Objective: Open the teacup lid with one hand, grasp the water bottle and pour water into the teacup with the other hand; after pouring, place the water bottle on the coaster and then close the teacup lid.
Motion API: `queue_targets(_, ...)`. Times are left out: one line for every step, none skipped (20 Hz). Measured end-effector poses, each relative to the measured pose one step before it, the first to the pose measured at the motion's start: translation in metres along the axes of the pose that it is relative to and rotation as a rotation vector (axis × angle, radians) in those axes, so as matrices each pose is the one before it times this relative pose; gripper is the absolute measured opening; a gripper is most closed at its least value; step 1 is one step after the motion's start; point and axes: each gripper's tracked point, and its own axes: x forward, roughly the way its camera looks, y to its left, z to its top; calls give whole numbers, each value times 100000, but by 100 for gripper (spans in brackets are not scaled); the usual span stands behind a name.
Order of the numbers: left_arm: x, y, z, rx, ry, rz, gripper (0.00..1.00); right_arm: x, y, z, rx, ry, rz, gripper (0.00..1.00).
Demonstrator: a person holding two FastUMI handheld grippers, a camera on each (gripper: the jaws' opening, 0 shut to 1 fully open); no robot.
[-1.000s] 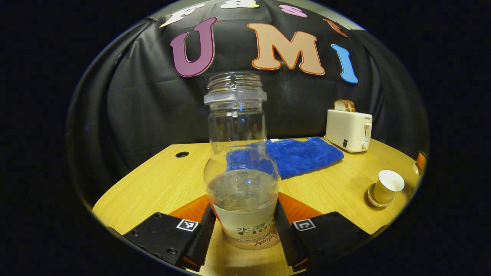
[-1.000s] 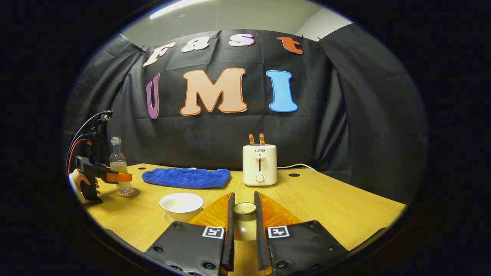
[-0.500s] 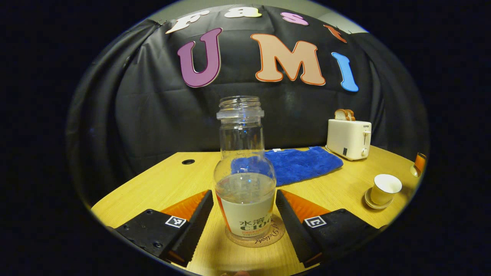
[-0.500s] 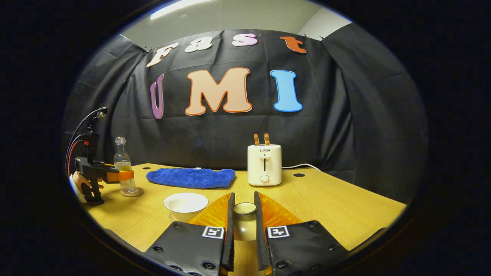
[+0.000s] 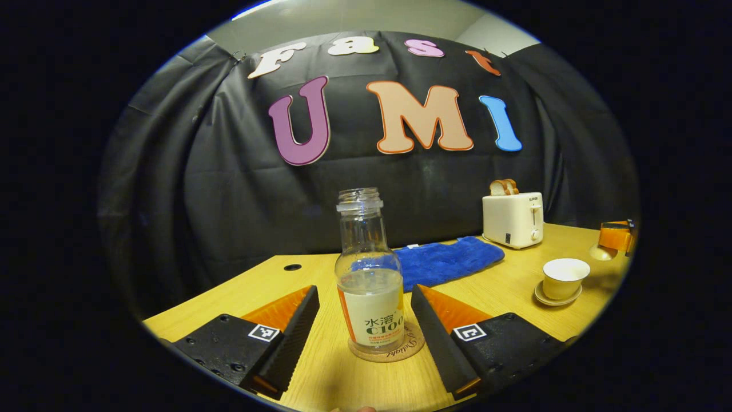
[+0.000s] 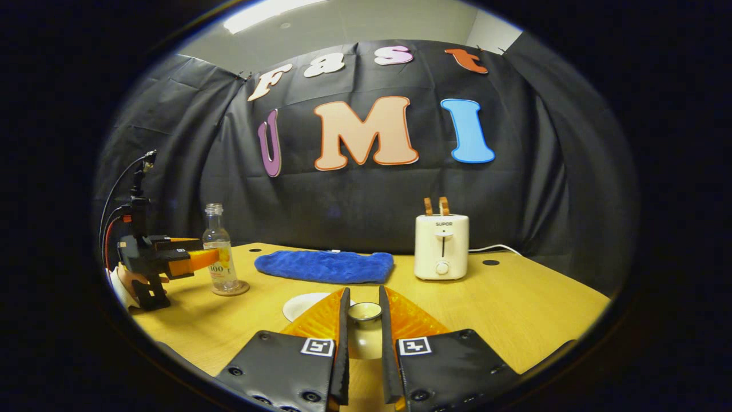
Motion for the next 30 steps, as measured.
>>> queue_targets(-108,104,9,71,-203,46,94,486,833,-23,123,212,2354,27)
queue_targets(-130,120,10,-351,166,515,94,529,604,-54,-46,30,1729,27)
queue_targets(-226,314,5,-558,75,1274,94,530,560,-73,78,5,1328,27)
queue_targets(-130,197,-49,-676,85,656,94,558,491,86,181,-146,947,27)
queue_targets(-170,300,1,-814,-192,1296,94,565,457,-119,-66,264,573,27)
queue_targets(-35,174,-3,-770,-235,522,94,570,348,-90,145,528,595,27)
queue_targets(-127,-75,40,-1099,-173,-670,94,445,380,-216,40,788,540,27)
queue_targets(-124,-10,33,-1220,-55,-209,94,489,286,-66,120,836,240,27)
queue_targets(-90,271,-12,-1034,-217,398,94,419,266,-96,124,722,216,27)
queue_targets(-52,289,11,-1279,-8,741,94,414,142,-124,15,968,-160,27)
queue_targets(-37,254,18,-1851,-312,285,94,243,13,-262,12,941,-267,26)
queue_targets(-89,-73,160,77,671,1010,94,241,78,24,-114,625,-149,27)
queue_targets(10,545,-233,395,-134,1376,94,229,156,-92,-174,899,87,27)
queue_targets(170,-32,24,79,98,-83,94,201,60,-193,-133,1188,185,27)
queue_targets(-266,-304,-72,-319,56,-674,94,206,88,-210,-101,1411,267,27)
queue_targets(-72,31,117,79,-307,292,94,135,-43,-189,-15,1179,-87,27)
queue_targets(187,203,-109,80,214,1068,94,15,-33,-148,155,789,1,27)
queue_targets(-34,288,16,-43,162,1384,94,136,-59,99,241,121,-301,27)
queue_targets(-93,316,-13,87,34,1543,94,78,-18,-116,108,511,177,27)
queue_targets(-115,134,-9,-127,-6,902,94,112,55,-72,88,630,29,27)
queue_targets(-97,51,1,98,223,636,94,4,-73,-44,174,437,-346,27)
queue_targets(-140,196,17,40,69,637,94,97,5,2,215,251,240,27)
queue_targets(-25,-30,12,-40,72,341,94,44,-76,-124,429,400,243,28)
queue_targets(-101,-85,-55,-141,72,-407,95,75,-96,-5,594,285,-202,28)
queue_targets(97,-159,62,199,-206,-292,94,36,57,-102,623,354,299,28)
queue_targets(41,74,-40,-27,1,-100,94,9,-82,94,291,36,405,31)
queue_targets(-29,1,2,-7,-3,-43,94,-140,80,-22,118,-33,262,33)
queue_targets(31,-73,17,15,45,-159,94,-87,38,63,-161,-88,-30,35)
queue_targets(-97,32,44,-8,-16,-22,94,47,-13,-133,-202,-64,-313,36)
queue_targets(-20,20,36,5,14,-63,94,-102,52,95,-228,-302,41,37)
